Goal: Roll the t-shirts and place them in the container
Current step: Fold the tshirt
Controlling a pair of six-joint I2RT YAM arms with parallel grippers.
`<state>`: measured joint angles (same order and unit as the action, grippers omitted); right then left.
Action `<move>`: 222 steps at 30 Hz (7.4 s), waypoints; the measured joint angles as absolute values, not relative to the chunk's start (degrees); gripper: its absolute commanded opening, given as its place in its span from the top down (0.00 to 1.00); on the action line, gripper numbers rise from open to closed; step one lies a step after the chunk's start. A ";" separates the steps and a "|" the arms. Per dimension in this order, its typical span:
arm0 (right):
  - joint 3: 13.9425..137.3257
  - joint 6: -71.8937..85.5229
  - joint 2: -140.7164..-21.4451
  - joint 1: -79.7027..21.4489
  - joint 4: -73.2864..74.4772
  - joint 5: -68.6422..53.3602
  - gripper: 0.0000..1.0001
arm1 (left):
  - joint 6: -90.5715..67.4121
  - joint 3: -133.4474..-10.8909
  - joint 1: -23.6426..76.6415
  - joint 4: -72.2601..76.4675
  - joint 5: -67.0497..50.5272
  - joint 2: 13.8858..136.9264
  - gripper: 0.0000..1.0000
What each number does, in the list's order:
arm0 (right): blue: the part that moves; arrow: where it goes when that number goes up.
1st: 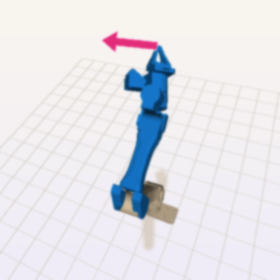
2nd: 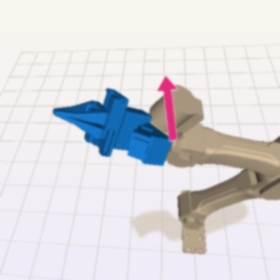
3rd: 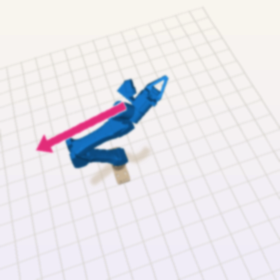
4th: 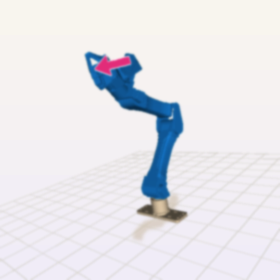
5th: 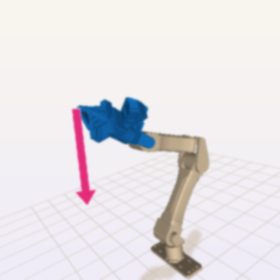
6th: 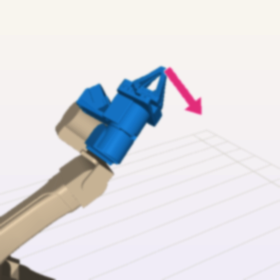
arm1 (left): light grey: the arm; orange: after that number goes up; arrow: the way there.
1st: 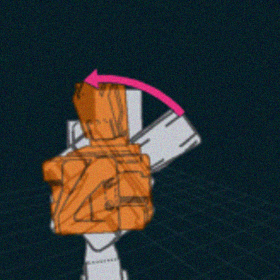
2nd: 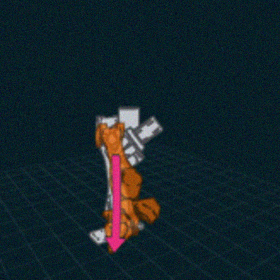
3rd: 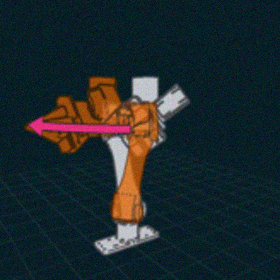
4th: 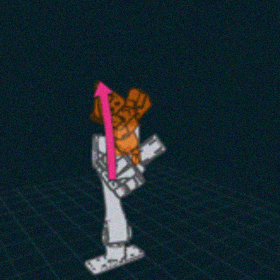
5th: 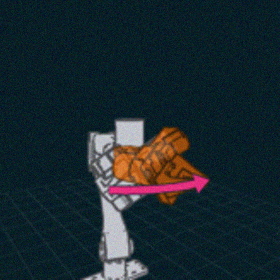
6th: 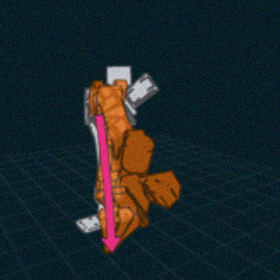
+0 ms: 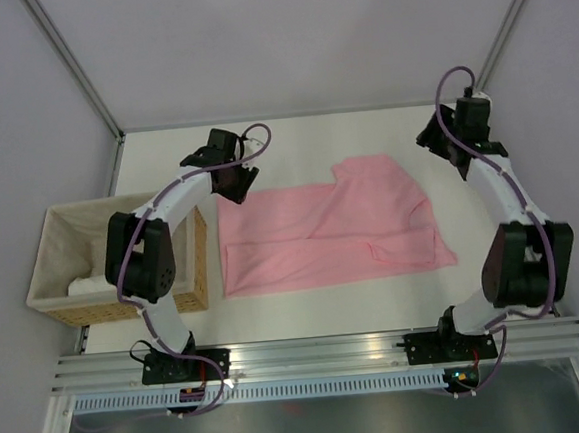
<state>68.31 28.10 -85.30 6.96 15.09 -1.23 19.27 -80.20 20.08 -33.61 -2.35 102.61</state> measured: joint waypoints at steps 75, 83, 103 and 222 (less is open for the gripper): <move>38.48 19.77 -74.61 -2.52 10.98 2.48 1.00 | 29.02 -61.89 10.61 -21.28 -10.59 95.18 0.98; 35.48 21.08 -74.74 -2.39 9.85 4.25 1.00 | 30.61 -59.07 10.68 -21.32 -11.00 94.80 0.98; 35.48 21.50 -77.21 -2.00 9.72 3.25 1.00 | 36.73 -61.65 10.94 -34.41 -16.19 93.38 0.50; 39.13 27.33 -84.53 -2.81 10.28 -2.81 1.00 | 35.40 -57.98 15.14 -29.80 -11.81 97.17 0.67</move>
<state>39.13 27.33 -84.53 -2.81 10.28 -2.81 35.40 -57.98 15.14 -29.80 -11.81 97.17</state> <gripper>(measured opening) 0.004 0.334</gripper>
